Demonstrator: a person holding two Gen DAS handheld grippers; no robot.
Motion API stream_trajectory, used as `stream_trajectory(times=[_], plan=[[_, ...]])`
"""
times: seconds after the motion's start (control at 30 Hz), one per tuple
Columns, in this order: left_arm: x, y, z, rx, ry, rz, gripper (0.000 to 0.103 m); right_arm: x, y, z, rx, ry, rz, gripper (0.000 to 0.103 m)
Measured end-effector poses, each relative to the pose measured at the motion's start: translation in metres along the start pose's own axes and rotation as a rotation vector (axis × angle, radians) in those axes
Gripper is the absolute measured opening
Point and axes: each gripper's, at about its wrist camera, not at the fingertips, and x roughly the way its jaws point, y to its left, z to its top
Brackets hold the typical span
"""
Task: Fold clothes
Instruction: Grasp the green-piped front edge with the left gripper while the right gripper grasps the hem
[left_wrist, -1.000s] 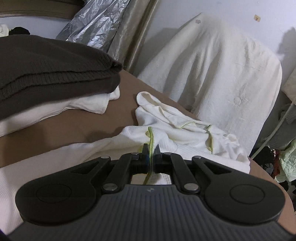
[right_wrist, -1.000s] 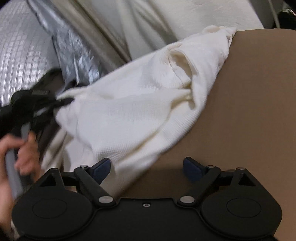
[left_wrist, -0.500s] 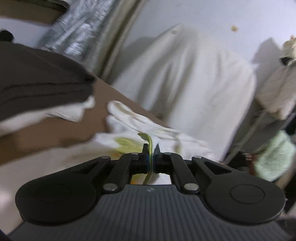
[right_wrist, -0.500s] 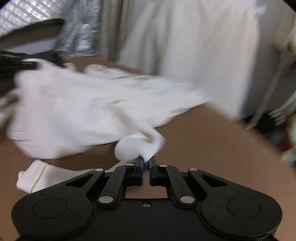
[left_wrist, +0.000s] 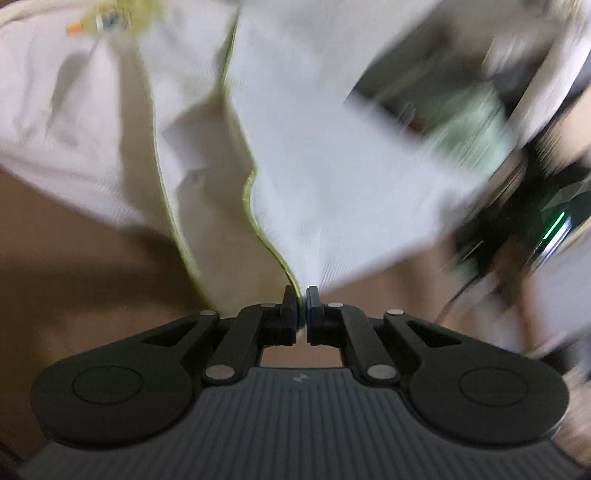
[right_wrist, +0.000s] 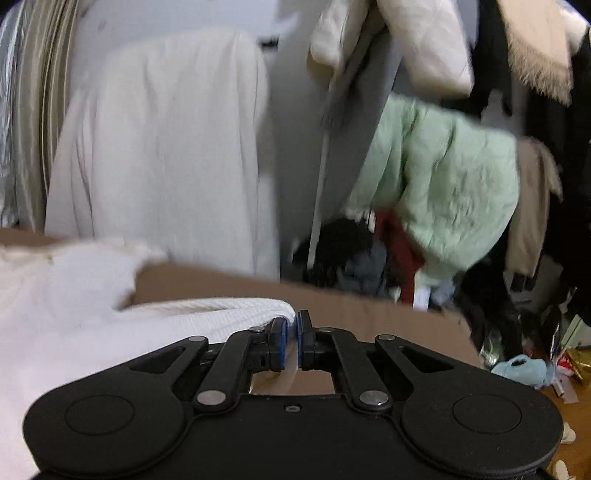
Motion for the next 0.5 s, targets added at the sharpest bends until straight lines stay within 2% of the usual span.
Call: stream_trajectory(times=[0.1, 0.13, 0.2, 0.23, 0.3, 0.33, 0.4, 0.5], plan=[[0.018, -0.020, -0.006, 0.146, 0.030, 0.141, 0.005, 0.053, -0.001, -0.015, -0.118, 0.245, -0.039, 0.008], [0.017, -0.028, -0.007, 0.200, 0.012, 0.167, 0.005, 0.065, -0.003, -0.017, -0.126, 0.296, -0.047, 0.008], [0.001, -0.050, -0.012, 0.349, -0.102, 0.182, 0.017, 0.072, -0.016, -0.024, -0.082, 0.321, -0.036, 0.013], [-0.009, -0.062, -0.016, 0.416, -0.176, 0.175, 0.023, 0.075, -0.021, -0.025, -0.070, 0.324, -0.023, 0.013], [-0.023, -0.079, -0.021, 0.500, -0.300, 0.140, 0.049, 0.074, -0.030, -0.022, -0.056, 0.296, -0.014, 0.014], [-0.023, -0.085, -0.020, 0.526, -0.324, 0.126, 0.051, 0.071, -0.033, -0.020, -0.061, 0.279, -0.009, 0.014], [-0.014, -0.094, -0.016, 0.564, -0.331, 0.109, 0.053, 0.067, -0.034, -0.015, -0.085, 0.232, 0.008, 0.010], [0.024, -0.108, -0.004, 0.607, -0.243, 0.103, 0.053, 0.061, -0.027, -0.007, -0.150, 0.150, 0.007, 0.009]])
